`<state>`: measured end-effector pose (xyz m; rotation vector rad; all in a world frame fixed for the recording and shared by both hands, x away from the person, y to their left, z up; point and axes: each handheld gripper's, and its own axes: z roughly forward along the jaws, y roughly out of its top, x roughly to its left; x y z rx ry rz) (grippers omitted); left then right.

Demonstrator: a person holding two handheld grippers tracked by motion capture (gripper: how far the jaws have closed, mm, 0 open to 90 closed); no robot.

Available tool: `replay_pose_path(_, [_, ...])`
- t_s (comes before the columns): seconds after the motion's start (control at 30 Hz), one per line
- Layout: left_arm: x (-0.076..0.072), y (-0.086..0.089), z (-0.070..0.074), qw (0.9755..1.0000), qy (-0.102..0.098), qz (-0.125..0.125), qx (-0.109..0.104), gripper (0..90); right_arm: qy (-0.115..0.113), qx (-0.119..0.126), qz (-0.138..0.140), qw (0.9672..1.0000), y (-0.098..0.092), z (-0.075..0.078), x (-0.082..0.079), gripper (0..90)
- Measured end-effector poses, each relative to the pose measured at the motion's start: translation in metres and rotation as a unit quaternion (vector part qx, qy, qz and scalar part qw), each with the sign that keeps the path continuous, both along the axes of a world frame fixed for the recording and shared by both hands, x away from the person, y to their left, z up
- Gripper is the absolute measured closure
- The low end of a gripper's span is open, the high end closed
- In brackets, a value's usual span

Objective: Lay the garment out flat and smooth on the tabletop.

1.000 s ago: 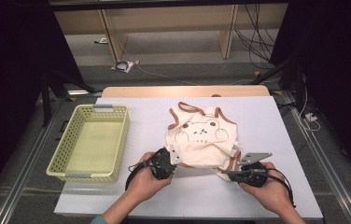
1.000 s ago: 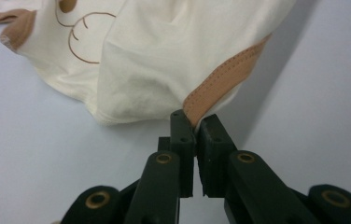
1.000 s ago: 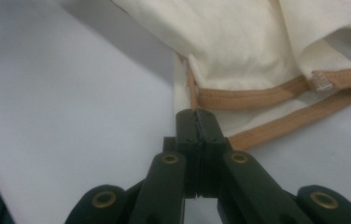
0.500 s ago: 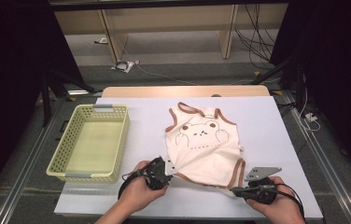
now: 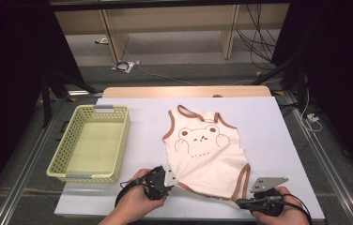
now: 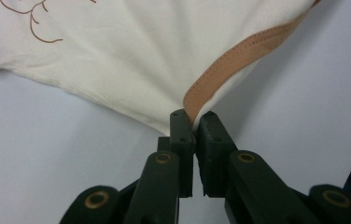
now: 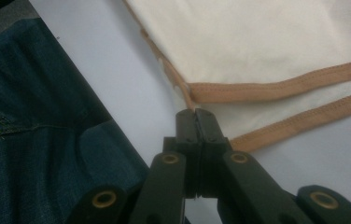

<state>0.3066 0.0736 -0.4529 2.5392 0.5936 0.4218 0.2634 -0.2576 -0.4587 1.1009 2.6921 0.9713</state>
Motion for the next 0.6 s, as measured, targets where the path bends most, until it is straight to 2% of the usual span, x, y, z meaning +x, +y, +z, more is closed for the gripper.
replay_pose_path(0.1, [0.000, 0.001, 0.000, 1.0000, 0.005, -0.001, 0.003, 84.9, 0.004, -0.004, 0.002, 1.0000, 0.001, -0.002, 0.002, 89.9])
replay_pose_path(0.17, [0.001, 0.000, -0.001, 1.0000, 0.006, -0.001, 0.001, 84.5, -0.001, -0.009, -0.002, 1.0000, 0.002, -0.004, 0.007, 89.6])
replay_pose_path(0.2, [0.002, 0.000, -0.002, 1.0000, 0.007, 0.001, -0.004, 84.2, -0.011, -0.015, -0.011, 0.9998, 0.003, -0.004, 0.011, 89.2])
replay_pose_path(0.27, [0.003, -0.002, -0.002, 0.9999, 0.010, 0.003, -0.010, 83.1, -0.044, -0.051, -0.009, 0.9976, 0.008, -0.002, 0.016, 84.0])
replay_pose_path(0.3, [0.002, -0.002, -0.002, 0.9999, 0.009, 0.003, -0.011, 82.9, -0.053, -0.060, -0.006, 0.9968, 0.011, 0.000, 0.017, 80.0])
replay_pose_path(0.33, [0.002, -0.002, -0.001, 0.9999, 0.007, 0.001, -0.007, 83.0, -0.062, -0.057, -0.002, 0.9964, 0.014, 0.003, 0.017, 79.4])
replay_pose_path(0.43, [0.002, -0.003, 0.000, 0.9999, 0.004, 0.001, -0.011, 83.1, -0.081, -0.046, 0.020, 0.9954, 0.023, 0.013, 0.015, 76.3])
replay_pose_path(0.5, [0.002, -0.003, 0.001, 0.9999, 0.005, 0.002, -0.010, 83.2, -0.078, -0.029, 0.040, 0.9957, 0.033, 0.016, 0.013, 74.7])
replay_pose_path(0.53, [0.002, -0.002, 0.001, 0.9999, 0.006, 0.002, -0.010, 83.3, -0.078, -0.025, 0.059, 0.9949, 0.042, 0.014, 0.012, 73.5])
replay_pose_path(0.6, [0.002, -0.002, 0.001, 0.9999, 0.005, 0.003, -0.011, 83.3, -0.071, -0.035, 0.090, 0.9927, 0.059, 0.007, 0.010, 70.0])
